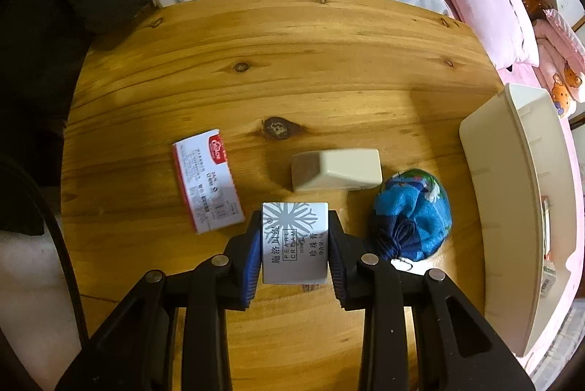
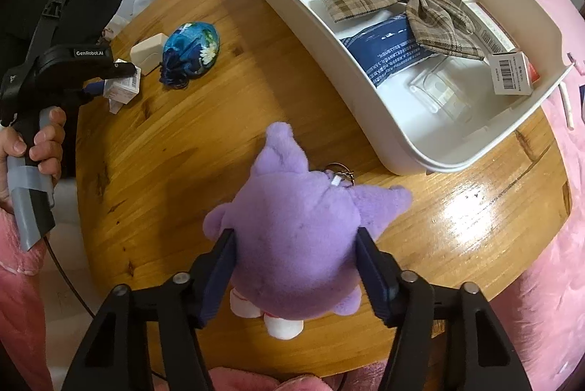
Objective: Organize objects
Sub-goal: 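Grasp the white snowflake box with the left gripper while the right gripper holds the plush, then carry the plush and snowflake box over the white tray and release both inside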
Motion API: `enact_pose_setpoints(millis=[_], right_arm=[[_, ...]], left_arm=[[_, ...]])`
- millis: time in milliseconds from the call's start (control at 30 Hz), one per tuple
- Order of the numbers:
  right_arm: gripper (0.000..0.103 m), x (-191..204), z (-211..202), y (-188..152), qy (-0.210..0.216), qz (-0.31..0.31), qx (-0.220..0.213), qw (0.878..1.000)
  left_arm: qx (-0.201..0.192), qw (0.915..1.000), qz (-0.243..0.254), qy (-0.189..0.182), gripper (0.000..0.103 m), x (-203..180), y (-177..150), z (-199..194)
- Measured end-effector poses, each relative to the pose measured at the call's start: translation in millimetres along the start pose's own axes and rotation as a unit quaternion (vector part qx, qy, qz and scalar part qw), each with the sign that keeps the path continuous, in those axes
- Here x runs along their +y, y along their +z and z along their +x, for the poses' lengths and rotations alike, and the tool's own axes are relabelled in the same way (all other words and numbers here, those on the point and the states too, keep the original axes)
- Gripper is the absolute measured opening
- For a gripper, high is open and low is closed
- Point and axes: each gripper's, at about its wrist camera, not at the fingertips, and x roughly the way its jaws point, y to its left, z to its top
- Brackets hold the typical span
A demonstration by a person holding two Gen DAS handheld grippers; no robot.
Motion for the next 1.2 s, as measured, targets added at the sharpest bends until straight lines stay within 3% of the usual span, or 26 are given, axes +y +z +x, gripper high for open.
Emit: enact_pose_setpoints(millis=[67,133,467,833,900,967,1200], right_arm=[[0.043,2.5,-6.7,-0.7,0.001,-0.002,-0.005,1.000],[0.039,5.0,-12.0,-0.8,0.002,-0.010,-0.008,1.000],[0.041,8.1,-15.2,0.2,0.014,-0.018,0.039,0.999],[0.074,1.7,-3.4,18.0,0.062,0.024,0.133,0.989],[0.082,3.1,-0.2,21.5,0.057,0.029,0.143,0.988],[0.083,5.8,3.7,23.9,0.050,0.023,0.157,0.986],[0.095,10.7,27.3,27.0,-0.012,0.007,0.207,0.978]], left_arm=[[0.002,1.0000,0.002,0.000,0.035,0.1,-2.5,-4.6],[0.001,1.0000,0.003,-0.003,0.035,2.6,-6.1,-9.9],[0.013,0.9998,0.015,-0.003,0.035,10.5,-34.9,-45.7],[0.007,0.9997,0.016,-0.017,0.035,25.7,-95.3,-95.2],[0.011,0.9998,0.010,-0.017,0.035,28.9,-104.2,-97.4],[0.014,0.9998,-0.001,-0.017,0.035,33.4,-112.9,-98.7],[0.021,0.9988,-0.040,-0.020,0.035,44.9,-136.3,-99.5]])
